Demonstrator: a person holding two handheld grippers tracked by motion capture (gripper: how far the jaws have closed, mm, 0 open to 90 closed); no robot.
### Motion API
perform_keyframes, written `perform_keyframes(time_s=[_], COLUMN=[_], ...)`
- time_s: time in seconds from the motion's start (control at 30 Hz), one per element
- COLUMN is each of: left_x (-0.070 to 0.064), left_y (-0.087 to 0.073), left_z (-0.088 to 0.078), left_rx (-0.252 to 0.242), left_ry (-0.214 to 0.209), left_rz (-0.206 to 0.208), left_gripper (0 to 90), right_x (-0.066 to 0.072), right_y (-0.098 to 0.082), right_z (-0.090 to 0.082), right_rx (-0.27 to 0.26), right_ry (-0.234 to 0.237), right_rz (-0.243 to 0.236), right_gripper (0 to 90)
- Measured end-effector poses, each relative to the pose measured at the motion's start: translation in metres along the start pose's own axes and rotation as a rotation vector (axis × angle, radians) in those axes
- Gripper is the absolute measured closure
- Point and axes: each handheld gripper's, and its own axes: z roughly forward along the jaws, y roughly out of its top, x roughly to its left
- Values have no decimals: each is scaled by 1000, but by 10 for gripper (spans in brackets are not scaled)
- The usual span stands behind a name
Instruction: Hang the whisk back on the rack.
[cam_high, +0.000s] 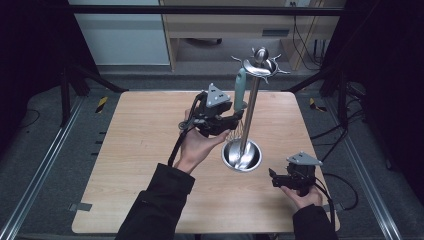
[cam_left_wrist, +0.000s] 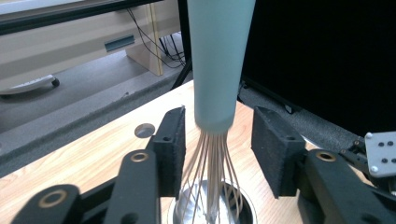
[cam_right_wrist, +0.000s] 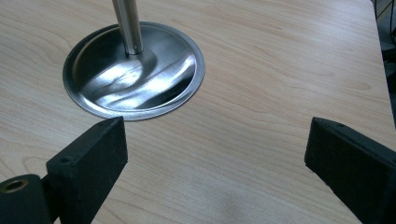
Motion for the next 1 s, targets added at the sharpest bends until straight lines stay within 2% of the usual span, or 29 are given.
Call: perform_keyframes(time_s=[0.2, 0.37, 0.7, 1.0], left_x=[7, 14, 26, 41], left_y=[-14, -30, -73, -115], left_z=[-10, -20, -37, -46], left_rx=[-3, 8, 21, 81], left_ry=[-22, -14, -6, 1], left_rz=[-16, -14, -40, -84], left_gripper=[475, 425, 362, 349], right_x=[-1, -2, -2, -3], right_y=[0, -1, -2, -3], right_z=[0, 0, 1, 1], right_rx=[5, 2, 10, 14], right_ry=[0, 1, -5, -11], right_rz=[6, 7, 16, 22], right_gripper=[61, 60, 55, 53])
